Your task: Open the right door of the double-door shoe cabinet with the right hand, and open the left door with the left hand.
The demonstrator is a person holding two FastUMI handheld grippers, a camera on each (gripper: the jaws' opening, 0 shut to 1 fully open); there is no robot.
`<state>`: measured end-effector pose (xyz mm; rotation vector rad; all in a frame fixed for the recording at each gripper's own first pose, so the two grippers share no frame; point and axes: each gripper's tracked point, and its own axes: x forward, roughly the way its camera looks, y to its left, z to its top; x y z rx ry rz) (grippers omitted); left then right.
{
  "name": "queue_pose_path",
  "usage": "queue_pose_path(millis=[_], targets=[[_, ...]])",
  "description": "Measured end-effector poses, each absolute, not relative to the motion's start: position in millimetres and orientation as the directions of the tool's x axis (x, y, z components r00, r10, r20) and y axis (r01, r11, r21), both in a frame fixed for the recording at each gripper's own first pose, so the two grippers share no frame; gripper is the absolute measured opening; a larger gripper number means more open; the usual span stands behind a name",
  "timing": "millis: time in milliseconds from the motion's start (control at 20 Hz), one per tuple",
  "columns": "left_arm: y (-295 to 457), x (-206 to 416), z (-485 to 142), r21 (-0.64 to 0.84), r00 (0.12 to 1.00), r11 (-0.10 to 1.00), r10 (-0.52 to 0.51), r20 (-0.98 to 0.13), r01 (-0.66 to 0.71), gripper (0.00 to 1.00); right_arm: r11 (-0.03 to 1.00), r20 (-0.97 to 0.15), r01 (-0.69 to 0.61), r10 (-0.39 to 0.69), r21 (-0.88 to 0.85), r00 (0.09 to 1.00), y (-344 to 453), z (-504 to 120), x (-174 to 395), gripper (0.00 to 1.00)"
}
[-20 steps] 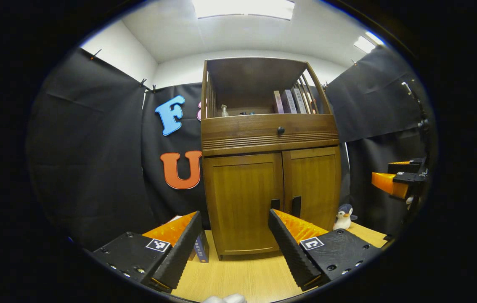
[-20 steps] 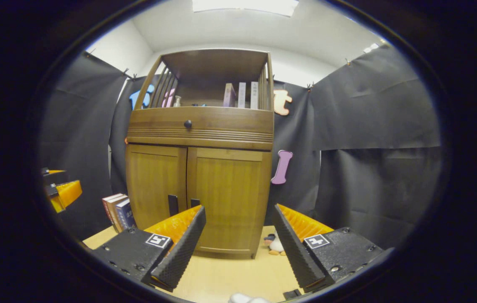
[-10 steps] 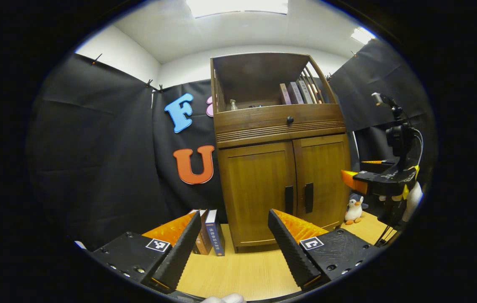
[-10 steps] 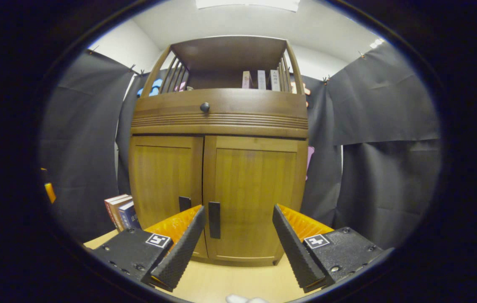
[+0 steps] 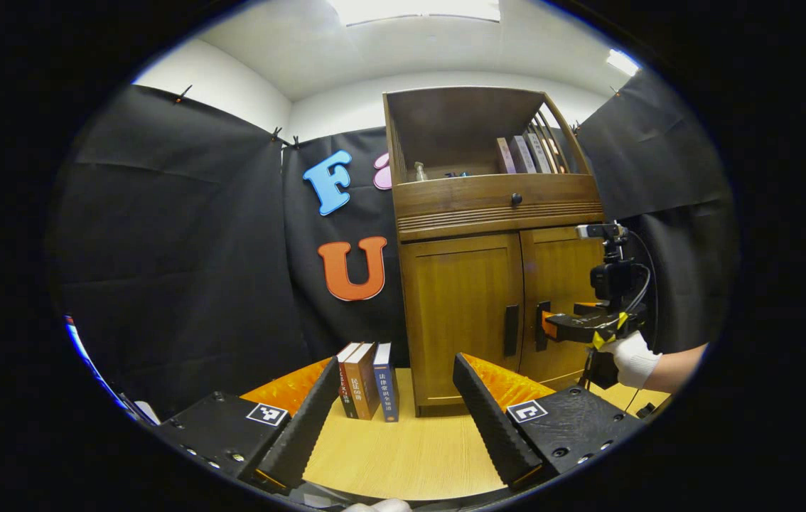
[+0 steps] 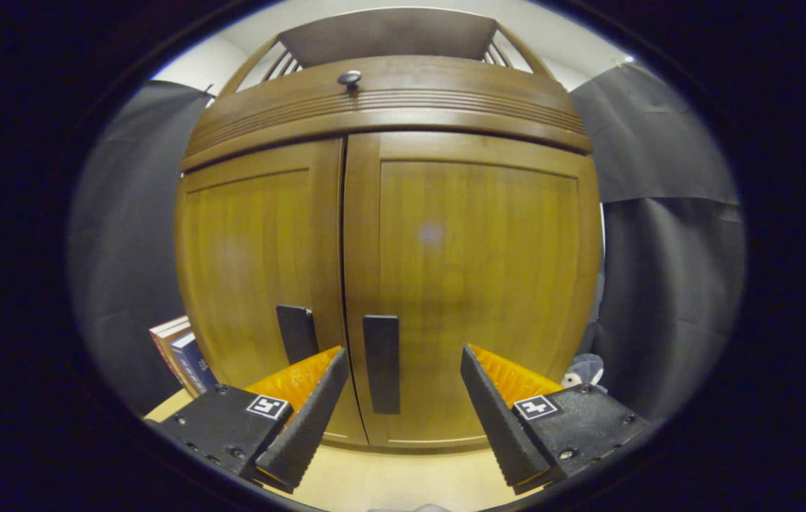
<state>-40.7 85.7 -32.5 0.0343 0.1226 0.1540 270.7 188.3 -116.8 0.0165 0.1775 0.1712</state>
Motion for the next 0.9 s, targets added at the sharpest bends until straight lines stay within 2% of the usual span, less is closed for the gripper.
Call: queue_pose_path(millis=[50, 350, 400, 500, 550, 600, 700, 900], targets=[[86.6, -42.0, -34.3, 0.042, 0.979, 0.987, 0.159, -0.128, -0.155, 0.96, 0.985, -0.182, -0.172, 0.174, 0.027, 0.968, 193.7, -118.7, 278.1, 1.00], [102.8, -52.4, -39.9, 0.047, 0.965, 0.977, 0.212, -0.152, -0.207, 0.96, 0.985, -0.208, -0.171, 0.172, 0.021, 0.963, 206.5, -124.5, 303.7, 0.75], [105.4, -55.6, -39.1, 0.051, 0.963, 0.975, 0.222, -0.152, -0.217, 0.96, 0.986, -0.215, -0.167, 0.166, 0.018, 0.962, 206.5, -127.8, 307.4, 0.65], [110.6, -60.3, -39.3, 0.051, 0.960, 0.972, 0.235, -0.150, -0.230, 0.96, 0.982, -0.249, -0.186, 0.188, 0.032, 0.950, 211.8, -137.7, 311.3, 0.53], [112.9, -63.1, -39.1, 0.050, 0.959, 0.970, 0.242, -0.149, -0.237, 0.96, 0.981, -0.277, -0.189, 0.193, 0.041, 0.941, 213.0, -144.0, 310.4, 0.51], [114.7, -65.1, -38.9, 0.049, 0.958, 0.969, 0.247, -0.147, -0.243, 0.96, 0.982, -0.288, -0.183, 0.190, 0.052, 0.939, 212.7, -146.5, 312.4, 0.43], [116.6, -68.9, -37.5, 0.047, 0.957, 0.968, 0.252, -0.146, -0.248, 0.96, 0.981, -0.282, -0.184, 0.195, 0.064, 0.939, 213.8, -148.5, 317.2, 0.35], [115.9, -73.7, -36.2, 0.043, 0.959, 0.970, 0.243, -0.143, -0.239, 0.96, 0.977, -0.306, -0.211, 0.213, 0.040, 0.928, 211.1, -148.7, 310.5, 0.30]])
